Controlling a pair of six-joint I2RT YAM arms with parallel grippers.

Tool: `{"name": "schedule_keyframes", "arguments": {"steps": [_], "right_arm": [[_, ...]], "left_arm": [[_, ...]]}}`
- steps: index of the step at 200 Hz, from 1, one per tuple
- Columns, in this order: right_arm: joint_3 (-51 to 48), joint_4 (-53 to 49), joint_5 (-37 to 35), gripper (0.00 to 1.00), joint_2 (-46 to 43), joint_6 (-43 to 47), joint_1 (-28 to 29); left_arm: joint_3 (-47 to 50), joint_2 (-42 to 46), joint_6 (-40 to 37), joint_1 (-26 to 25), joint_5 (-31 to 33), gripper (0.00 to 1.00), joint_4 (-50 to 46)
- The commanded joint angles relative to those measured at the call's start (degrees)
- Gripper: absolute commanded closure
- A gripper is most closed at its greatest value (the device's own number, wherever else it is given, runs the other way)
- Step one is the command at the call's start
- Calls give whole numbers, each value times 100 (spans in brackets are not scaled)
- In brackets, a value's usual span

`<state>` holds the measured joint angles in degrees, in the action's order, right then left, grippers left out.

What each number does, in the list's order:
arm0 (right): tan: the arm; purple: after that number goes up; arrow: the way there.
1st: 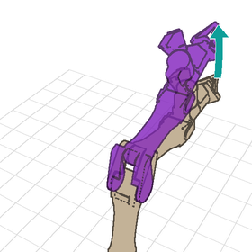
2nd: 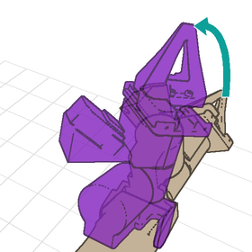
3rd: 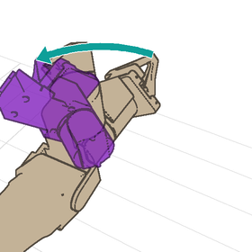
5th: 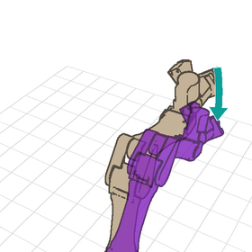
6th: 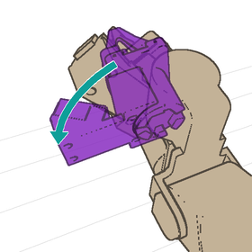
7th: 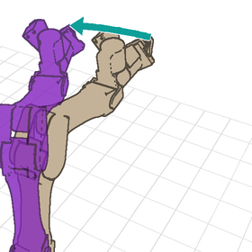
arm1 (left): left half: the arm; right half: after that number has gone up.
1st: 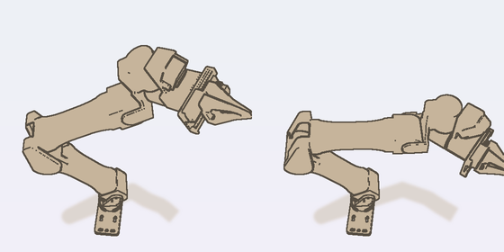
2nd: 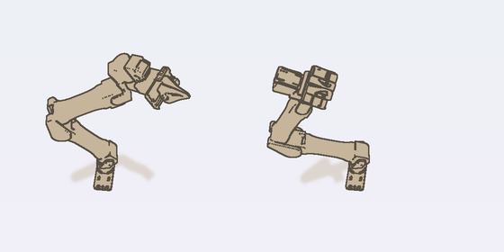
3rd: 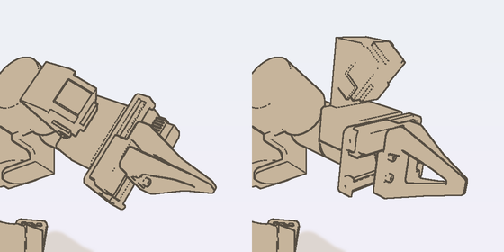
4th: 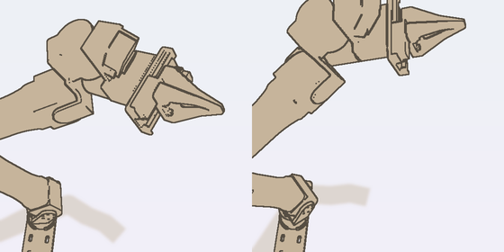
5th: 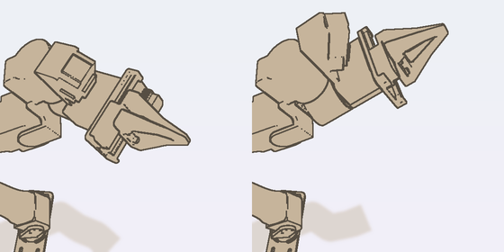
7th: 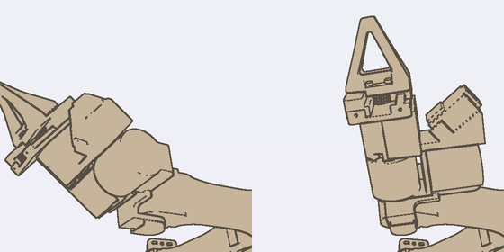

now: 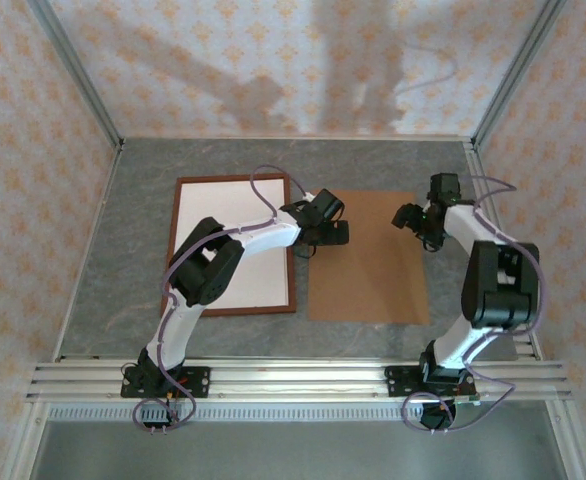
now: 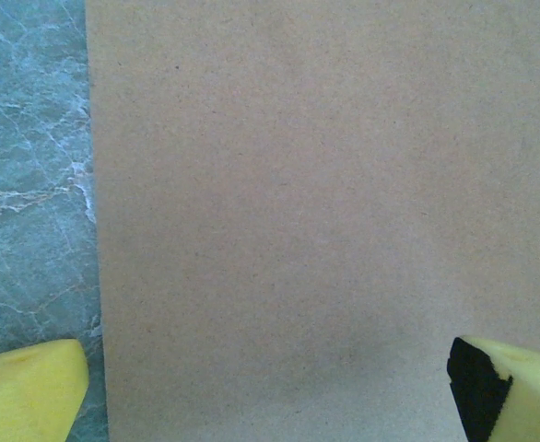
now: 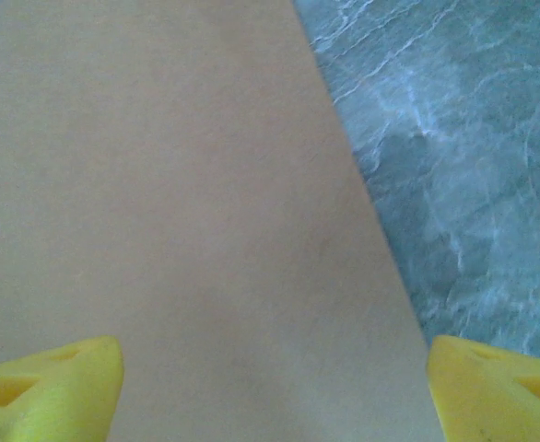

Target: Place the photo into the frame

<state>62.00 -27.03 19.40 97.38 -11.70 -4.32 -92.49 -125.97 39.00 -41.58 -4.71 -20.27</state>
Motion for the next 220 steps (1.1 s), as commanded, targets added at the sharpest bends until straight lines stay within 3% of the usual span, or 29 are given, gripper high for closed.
{"name": "schedule_keyframes", "arguments": {"steps": [1,58,81,173,220], "right_arm": [[329,-451,-434,14,418,239,-32],[137,-488,125,15,670,274,-34],[-105,-458,699,18,647,277,-31],[-613,-57,2432,26,-88,104,-26],[-609,86,3333,28,-1098,-74,-34]], "left_arm": [[185,-244,111,-60,-615,1,58],[161,-248,64,-60,-590,1,47],[162,-263,59,-60,-599,1,58],[75,-336,63,-60,-668,1,48],[53,-288,81,-60,-745,1,42]]}}
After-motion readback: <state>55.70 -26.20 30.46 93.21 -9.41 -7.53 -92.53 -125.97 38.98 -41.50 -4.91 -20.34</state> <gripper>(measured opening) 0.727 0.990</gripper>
